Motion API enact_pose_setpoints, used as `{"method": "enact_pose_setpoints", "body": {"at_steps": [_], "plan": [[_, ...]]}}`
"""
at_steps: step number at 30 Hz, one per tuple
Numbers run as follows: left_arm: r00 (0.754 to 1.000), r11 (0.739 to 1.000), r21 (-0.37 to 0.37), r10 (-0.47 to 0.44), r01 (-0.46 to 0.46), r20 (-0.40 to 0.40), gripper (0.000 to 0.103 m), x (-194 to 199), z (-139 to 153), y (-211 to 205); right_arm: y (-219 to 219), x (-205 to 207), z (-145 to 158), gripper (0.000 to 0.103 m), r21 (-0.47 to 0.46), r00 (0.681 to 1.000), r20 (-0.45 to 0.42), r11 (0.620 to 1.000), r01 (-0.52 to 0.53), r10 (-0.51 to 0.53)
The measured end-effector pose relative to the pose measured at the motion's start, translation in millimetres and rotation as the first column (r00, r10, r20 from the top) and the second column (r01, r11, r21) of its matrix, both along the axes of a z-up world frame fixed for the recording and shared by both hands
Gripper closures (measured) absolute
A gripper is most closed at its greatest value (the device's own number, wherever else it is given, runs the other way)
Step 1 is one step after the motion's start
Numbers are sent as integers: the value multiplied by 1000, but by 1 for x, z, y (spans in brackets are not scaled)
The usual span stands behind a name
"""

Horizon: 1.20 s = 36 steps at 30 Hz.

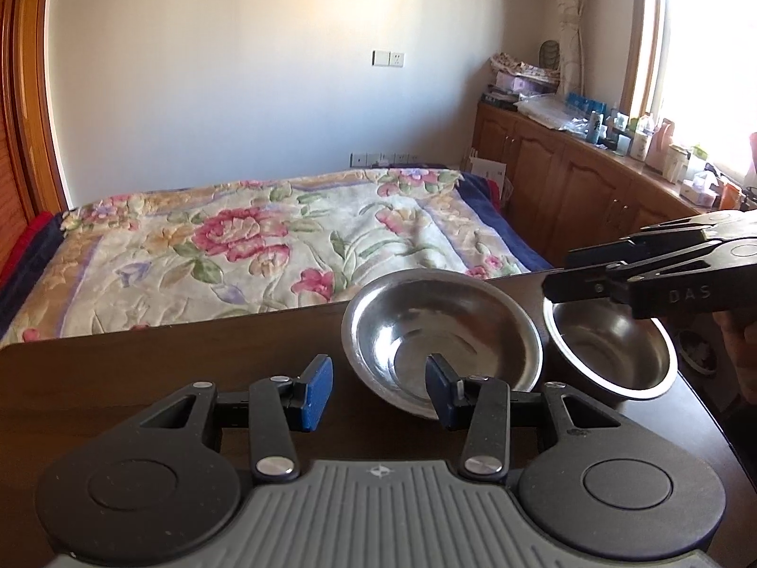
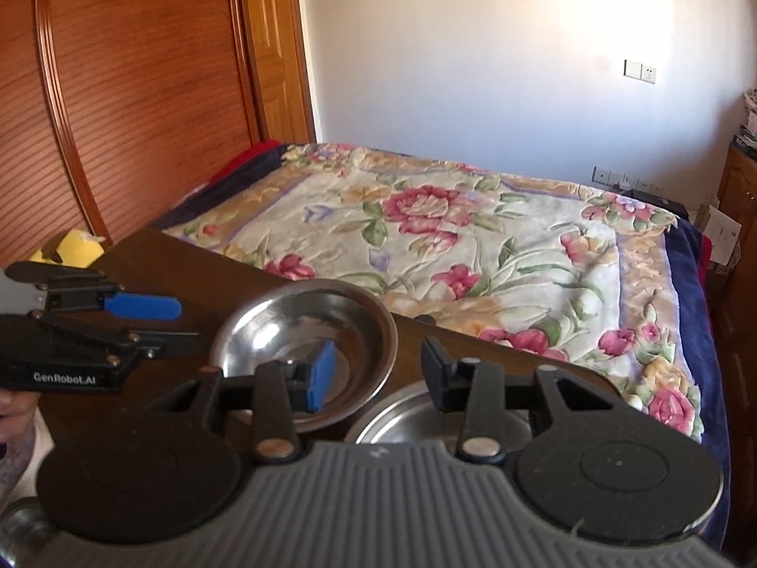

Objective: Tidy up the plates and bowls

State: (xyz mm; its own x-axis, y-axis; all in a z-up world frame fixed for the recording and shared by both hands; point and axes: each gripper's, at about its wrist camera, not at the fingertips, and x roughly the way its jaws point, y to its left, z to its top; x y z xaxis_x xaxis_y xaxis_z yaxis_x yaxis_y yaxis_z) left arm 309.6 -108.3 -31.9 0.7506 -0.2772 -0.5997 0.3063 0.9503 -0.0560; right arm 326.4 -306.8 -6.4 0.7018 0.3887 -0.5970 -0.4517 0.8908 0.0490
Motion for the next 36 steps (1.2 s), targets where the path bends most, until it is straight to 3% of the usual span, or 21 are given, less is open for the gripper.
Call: {"method": "enact_pose_setpoints", "body": {"at_steps": [24, 26, 36], "plan": [[995, 999, -49, 0, -5, -101, 64, 27, -21, -5, 20, 41, -26, 64, -42, 993, -121, 999, -15, 10], [994, 999, -47, 0, -5, -107, 71, 28, -22, -5, 22, 42, -27, 69, -44, 992, -129, 999, -20, 14], [994, 999, -40, 20, -24, -103, 82, 28, -19, -4, 22, 44, -28, 88, -14, 987, -158, 1000, -1, -1]]}}
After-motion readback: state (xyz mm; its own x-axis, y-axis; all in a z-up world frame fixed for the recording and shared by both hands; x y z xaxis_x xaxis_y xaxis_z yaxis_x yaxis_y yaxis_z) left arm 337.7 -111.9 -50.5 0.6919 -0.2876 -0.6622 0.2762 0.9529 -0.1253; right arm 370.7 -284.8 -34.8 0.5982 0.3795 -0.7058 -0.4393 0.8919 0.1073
